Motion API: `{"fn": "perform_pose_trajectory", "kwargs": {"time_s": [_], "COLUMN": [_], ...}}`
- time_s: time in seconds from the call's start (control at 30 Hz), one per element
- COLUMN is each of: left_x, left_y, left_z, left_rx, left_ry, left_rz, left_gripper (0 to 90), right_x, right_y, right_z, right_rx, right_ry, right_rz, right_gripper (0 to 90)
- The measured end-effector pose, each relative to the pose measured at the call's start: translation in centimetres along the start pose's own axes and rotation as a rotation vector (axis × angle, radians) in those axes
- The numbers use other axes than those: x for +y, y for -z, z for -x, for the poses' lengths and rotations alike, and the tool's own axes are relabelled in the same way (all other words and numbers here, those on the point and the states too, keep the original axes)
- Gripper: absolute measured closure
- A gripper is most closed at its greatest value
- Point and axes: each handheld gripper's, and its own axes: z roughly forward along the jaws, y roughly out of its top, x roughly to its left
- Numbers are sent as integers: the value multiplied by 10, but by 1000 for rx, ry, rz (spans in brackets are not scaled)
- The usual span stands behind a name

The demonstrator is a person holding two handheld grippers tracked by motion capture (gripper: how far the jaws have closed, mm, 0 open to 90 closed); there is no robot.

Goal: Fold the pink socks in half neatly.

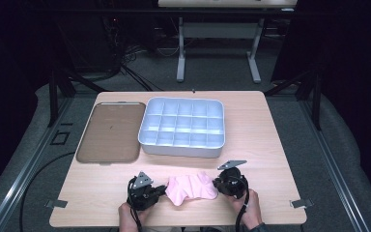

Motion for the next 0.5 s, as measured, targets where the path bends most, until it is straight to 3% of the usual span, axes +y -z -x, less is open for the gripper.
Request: {"fn": "perform_pose_trajectory", "kwargs": {"time_s": [0.17, 0.27, 0.5], "left_x": [0, 0, 0], "left_y": [0, 0, 0], "left_z": [0, 0, 0], "left_rx": [0, 0, -1], "left_ry": [2, 1, 2], "left_rz": [0, 1, 0], "left_gripper": [858, 858, 858], "right_x": [1, 1, 6], "right_y": [1, 3, 15], "right_z": [1, 1, -3], "right_rx": [4, 30, 48], "right_ry": [0, -5, -4], "right_rz": [-11, -7, 35], "right_gripper": [858, 865, 874]}}
